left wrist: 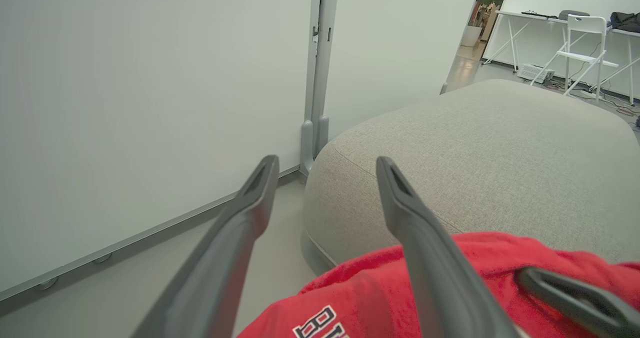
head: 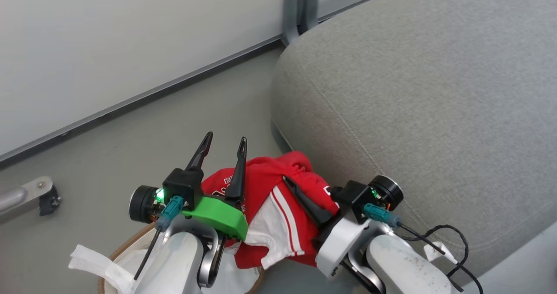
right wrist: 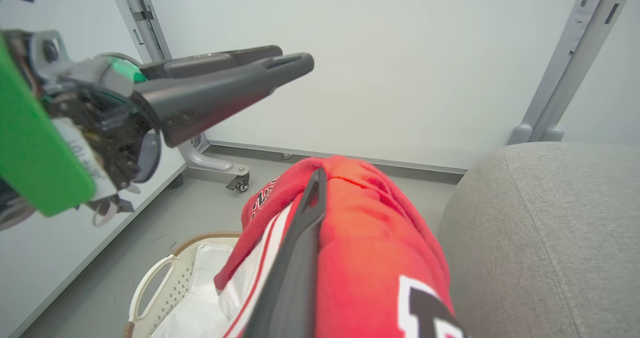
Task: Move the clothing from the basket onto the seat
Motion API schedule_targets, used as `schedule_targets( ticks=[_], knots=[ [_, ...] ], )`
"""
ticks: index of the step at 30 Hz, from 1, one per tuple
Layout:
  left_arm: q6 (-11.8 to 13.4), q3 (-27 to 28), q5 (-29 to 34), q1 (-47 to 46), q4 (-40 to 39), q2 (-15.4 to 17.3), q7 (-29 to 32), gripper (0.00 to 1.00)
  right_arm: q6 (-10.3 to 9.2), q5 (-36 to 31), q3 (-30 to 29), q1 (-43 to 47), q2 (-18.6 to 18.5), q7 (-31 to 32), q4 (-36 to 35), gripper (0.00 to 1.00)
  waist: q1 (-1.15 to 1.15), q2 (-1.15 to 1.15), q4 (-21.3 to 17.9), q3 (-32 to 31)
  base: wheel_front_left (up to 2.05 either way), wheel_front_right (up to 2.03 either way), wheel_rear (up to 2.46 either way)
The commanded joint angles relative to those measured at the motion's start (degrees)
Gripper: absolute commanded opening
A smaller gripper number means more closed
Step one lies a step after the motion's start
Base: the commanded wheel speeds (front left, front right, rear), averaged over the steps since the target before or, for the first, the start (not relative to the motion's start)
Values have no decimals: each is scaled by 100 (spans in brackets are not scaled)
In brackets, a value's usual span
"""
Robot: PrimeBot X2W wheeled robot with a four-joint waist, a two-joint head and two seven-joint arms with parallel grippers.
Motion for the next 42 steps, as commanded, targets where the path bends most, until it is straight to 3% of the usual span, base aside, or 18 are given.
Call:
schedule_targets(
  ticks=[1, 12, 21, 31, 36, 42],
  knots=[
    [-47, 18, 46, 54, -10, 19, 3, 100, -8, 16, -156, 80, -8, -31, -84, 0, 0, 0, -767, 43, 0, 0, 0],
    [-273, -147, 129, -296, 310, 28, 3, 100, -8, -581, -1174, 256, -119, -31, -918, 0, 0, 0, -911, 328, 2, 2, 2],
    [-365, 94, 423, -288, 275, 27, 3, 100, -8, -926, -1740, -1081, -1003, -31, -1257, 0, 0, 0, -906, 765, 4, 4, 4],
    [-485, 394, 881, -478, -29, 192, 3, 100, -9, -1224, -2311, -3051, -1964, -31, -464, 0, 0, 0, -766, 1634, 0, 0, 0],
    [-537, 345, 1001, -707, -105, 311, 3, 100, -9, -1222, -3007, -3546, -1948, -31, 43, 0, 0, 0, -566, 2157, 0, 0, 0],
    [-564, 230, 1126, -950, -135, 431, 3, 100, -9, -1308, -3616, -3527, -1705, -31, 559, 0, 0, 0, -368, 2684, 0, 0, 0]
  ],
)
